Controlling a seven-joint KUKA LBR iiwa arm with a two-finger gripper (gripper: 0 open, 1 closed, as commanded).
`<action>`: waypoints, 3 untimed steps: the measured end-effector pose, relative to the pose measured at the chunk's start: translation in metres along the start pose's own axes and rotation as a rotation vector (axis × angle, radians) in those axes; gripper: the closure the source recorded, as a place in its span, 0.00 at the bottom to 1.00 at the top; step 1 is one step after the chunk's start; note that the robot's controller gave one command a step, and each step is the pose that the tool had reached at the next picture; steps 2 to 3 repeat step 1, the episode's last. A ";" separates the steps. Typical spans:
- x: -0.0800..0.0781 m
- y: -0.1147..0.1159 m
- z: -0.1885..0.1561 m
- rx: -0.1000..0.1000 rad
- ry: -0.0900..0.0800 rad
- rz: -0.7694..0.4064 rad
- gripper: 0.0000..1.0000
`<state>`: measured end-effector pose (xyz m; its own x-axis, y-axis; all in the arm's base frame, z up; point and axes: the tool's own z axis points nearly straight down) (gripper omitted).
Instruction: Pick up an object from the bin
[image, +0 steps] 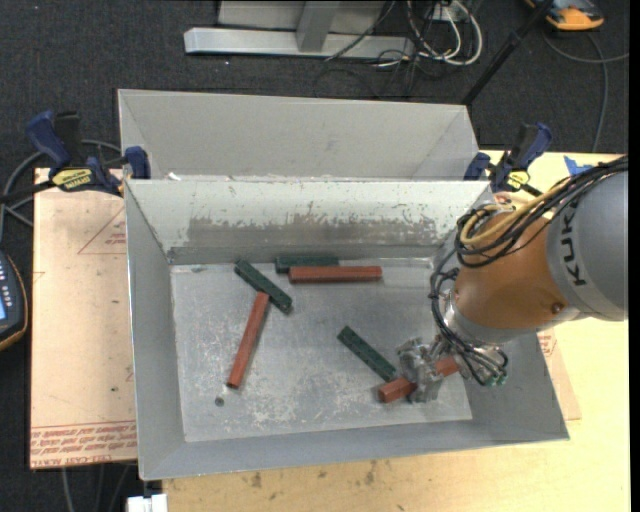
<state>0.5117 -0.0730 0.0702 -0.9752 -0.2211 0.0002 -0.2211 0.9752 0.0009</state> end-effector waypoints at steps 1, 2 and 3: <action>-0.008 -0.026 -0.166 0.006 -0.011 -0.067 1.00; -0.008 -0.026 -0.166 0.006 -0.011 -0.067 1.00; -0.008 -0.026 -0.166 0.006 -0.011 -0.067 1.00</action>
Offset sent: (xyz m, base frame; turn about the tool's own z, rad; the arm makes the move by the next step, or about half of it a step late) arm 0.0114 -0.0229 0.1609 -0.0696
